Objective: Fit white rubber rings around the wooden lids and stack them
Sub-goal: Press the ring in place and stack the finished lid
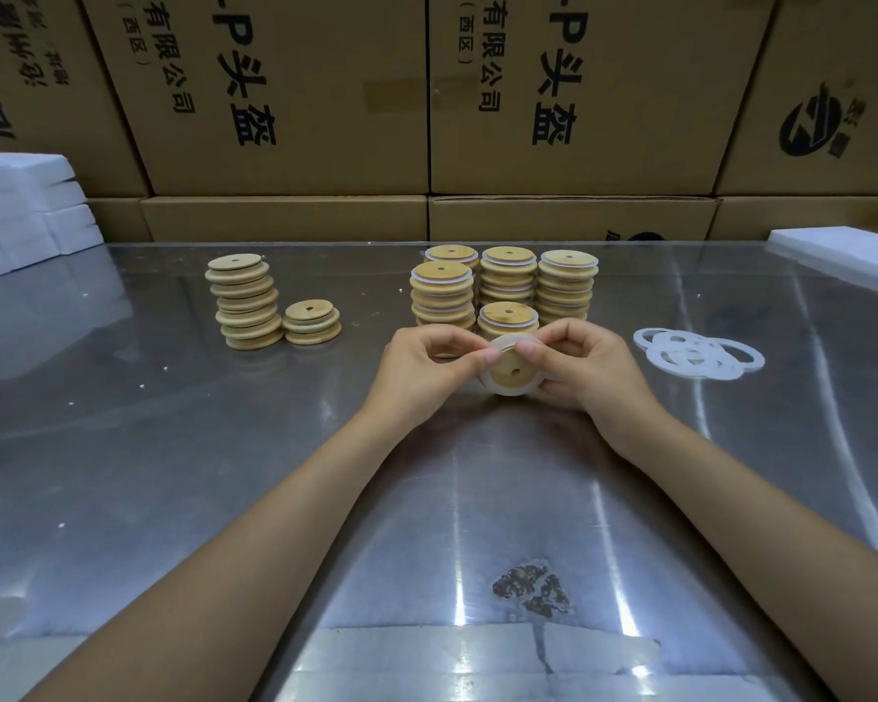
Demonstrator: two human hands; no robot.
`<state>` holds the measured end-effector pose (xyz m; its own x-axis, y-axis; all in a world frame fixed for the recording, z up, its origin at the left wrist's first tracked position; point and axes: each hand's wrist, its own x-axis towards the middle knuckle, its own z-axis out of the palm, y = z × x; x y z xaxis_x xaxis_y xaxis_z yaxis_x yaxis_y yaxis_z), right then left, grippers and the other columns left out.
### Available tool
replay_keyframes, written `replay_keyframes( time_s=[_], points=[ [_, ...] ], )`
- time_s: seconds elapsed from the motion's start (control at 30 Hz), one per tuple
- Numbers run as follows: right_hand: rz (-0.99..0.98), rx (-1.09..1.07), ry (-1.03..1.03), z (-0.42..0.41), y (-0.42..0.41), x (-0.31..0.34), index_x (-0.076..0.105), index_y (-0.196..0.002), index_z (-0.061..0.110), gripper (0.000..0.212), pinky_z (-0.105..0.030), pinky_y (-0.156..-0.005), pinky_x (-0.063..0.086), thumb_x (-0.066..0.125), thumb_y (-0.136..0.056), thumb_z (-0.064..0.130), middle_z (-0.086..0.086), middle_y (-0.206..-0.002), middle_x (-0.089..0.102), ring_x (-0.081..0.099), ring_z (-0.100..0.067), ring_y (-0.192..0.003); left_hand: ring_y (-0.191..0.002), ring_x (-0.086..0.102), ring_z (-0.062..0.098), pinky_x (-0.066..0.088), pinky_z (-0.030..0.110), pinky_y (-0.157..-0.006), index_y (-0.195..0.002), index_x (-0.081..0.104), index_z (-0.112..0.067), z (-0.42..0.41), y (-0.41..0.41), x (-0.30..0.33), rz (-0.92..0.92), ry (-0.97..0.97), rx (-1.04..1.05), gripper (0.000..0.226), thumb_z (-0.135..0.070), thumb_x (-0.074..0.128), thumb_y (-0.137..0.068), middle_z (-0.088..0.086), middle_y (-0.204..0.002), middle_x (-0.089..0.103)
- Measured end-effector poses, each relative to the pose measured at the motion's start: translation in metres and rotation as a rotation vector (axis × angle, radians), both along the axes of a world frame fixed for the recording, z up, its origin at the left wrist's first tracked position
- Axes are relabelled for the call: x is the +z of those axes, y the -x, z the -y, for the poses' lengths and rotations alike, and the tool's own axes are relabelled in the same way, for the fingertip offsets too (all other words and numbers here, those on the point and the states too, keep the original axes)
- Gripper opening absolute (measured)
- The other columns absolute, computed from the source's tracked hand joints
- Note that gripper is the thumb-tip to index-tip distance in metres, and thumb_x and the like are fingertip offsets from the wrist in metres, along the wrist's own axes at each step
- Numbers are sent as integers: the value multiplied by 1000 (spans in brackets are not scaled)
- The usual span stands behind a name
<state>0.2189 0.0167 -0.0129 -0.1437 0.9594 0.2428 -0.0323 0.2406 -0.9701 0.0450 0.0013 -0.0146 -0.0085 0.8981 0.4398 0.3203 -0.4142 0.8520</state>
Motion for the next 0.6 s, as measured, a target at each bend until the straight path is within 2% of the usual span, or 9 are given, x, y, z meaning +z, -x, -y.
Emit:
replay_keyframes(
  time_s=[0.1, 0.2, 0.3, 0.47, 0.6],
  points=[
    [-52, 21, 24, 1, 1, 0, 62, -82, 9, 6, -32, -67, 59, 66, -86, 12, -9, -86, 69, 68, -15, -77, -70, 65, 3, 55, 26, -73, -79, 74, -18, -1, 2, 0, 48, 54, 15, 2, -17, 75, -79, -6, -73, 71],
    [-77, 3, 38, -1, 2, 0, 60, -81, 9, 8, -24, -56, 56, 62, -89, 10, -6, -83, 69, 68, -11, -72, -71, 65, 8, 55, 36, -81, -76, 73, -18, -1, 2, 1, 62, 107, 23, 5, -16, 76, -78, -1, -73, 71],
    [-86, -8, 59, -3, 3, -1, 58, -83, 8, 9, -25, -57, 56, 59, -91, 10, -7, -83, 68, 67, -13, -73, -70, 64, 10, 56, 40, -81, -74, 72, -18, -1, 1, 1, 70, 132, 21, 7, -16, 76, -79, 2, -73, 71],
    [-105, -4, 48, -4, 2, -2, 56, -79, 11, 13, -24, -53, 54, 59, -92, 10, 0, -75, 69, 68, -8, -67, -71, 65, 10, 56, 38, -79, -73, 70, -17, 0, -1, 2, 80, 143, 19, 8, -15, 75, -79, 3, -74, 71],
    [-103, 27, 23, -3, 1, -2, 59, -77, 14, 13, -27, -57, 56, 63, -89, 12, 0, -81, 71, 69, -10, -74, -74, 67, 11, 57, 34, -79, -74, 72, -18, 0, 1, 3, 92, 137, 30, 6, -17, 77, -78, 5, -77, 72]
  ],
)
